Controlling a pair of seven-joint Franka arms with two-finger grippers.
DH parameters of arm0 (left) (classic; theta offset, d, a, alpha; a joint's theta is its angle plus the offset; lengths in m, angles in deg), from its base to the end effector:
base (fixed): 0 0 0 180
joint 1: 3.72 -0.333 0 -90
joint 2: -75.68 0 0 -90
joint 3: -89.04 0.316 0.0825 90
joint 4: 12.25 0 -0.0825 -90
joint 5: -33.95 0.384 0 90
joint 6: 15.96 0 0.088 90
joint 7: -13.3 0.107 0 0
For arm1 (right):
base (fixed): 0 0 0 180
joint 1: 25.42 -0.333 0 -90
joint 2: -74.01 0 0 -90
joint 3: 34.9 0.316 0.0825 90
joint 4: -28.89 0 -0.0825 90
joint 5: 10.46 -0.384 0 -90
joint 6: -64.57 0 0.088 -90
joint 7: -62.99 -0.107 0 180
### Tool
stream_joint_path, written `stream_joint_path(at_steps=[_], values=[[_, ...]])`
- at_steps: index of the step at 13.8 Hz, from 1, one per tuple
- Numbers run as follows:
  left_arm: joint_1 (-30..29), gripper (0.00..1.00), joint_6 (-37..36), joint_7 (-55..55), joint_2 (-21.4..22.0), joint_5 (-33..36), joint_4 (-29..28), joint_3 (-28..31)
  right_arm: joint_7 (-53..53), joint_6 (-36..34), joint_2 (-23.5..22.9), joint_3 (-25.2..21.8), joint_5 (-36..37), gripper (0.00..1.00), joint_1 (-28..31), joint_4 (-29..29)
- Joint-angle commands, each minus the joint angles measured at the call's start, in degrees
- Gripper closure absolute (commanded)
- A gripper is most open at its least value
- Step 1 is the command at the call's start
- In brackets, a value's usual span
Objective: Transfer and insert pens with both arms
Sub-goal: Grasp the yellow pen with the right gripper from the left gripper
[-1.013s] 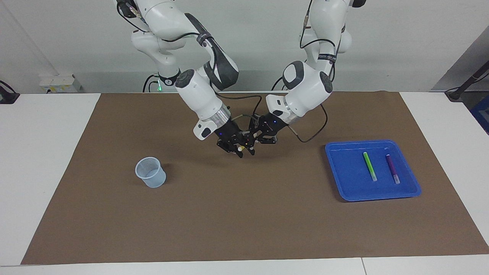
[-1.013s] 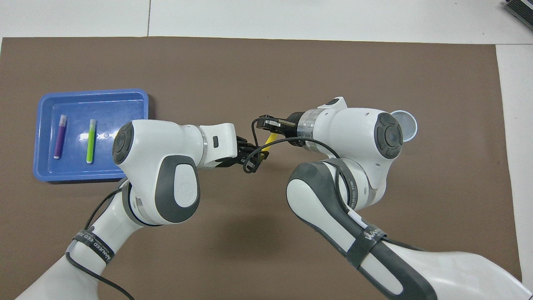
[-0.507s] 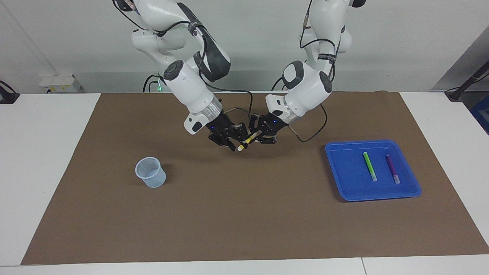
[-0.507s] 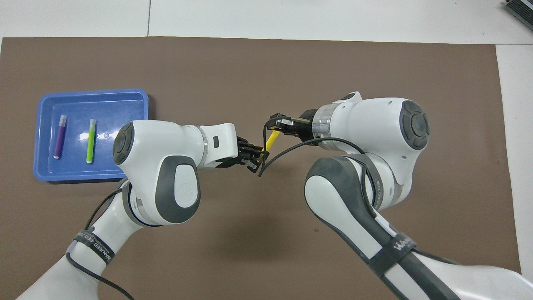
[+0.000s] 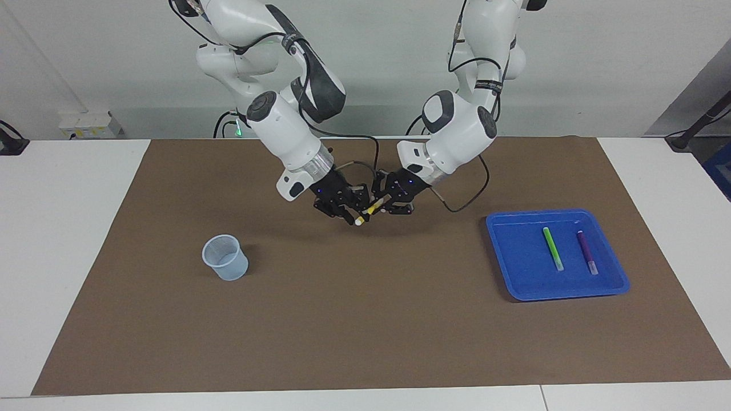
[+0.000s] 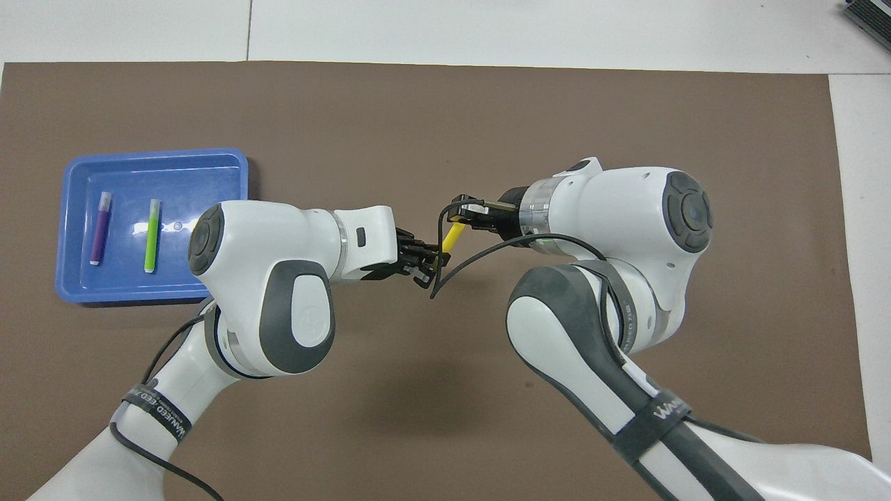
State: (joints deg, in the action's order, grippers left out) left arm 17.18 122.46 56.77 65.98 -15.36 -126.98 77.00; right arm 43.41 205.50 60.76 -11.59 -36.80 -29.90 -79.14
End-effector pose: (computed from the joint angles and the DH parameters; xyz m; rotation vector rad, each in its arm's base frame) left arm 0.5121 -0.3314 0.4028 2.3058 -0.8817 0.3623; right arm 0.5741 0.2848 0.4328 -2.5861 0.2494 -0.1843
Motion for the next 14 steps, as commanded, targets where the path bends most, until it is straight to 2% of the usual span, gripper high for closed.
stream_joint_path(at_steps=[1, 4, 14], values=[[1.3, 1.0, 1.2, -0.4, 1.6, -1.3, -1.7, 0.8, 0.5, 0.5, 0.4, 0.3, 0.4, 0.61, 0.3, -0.9], [1.3, 1.0, 1.2, -0.3, 1.6, -1.3, -1.7, 0.8, 0.6, 0.5, 0.5, 0.2, 0.4, 0.7, 0.3, -0.9], [1.3, 1.0, 1.2, -0.4, 1.6, -1.3, -1.5, 0.8, 0.8, 0.6, 0.4, 0.2, 0.4, 0.71, 0.3, -0.9]])
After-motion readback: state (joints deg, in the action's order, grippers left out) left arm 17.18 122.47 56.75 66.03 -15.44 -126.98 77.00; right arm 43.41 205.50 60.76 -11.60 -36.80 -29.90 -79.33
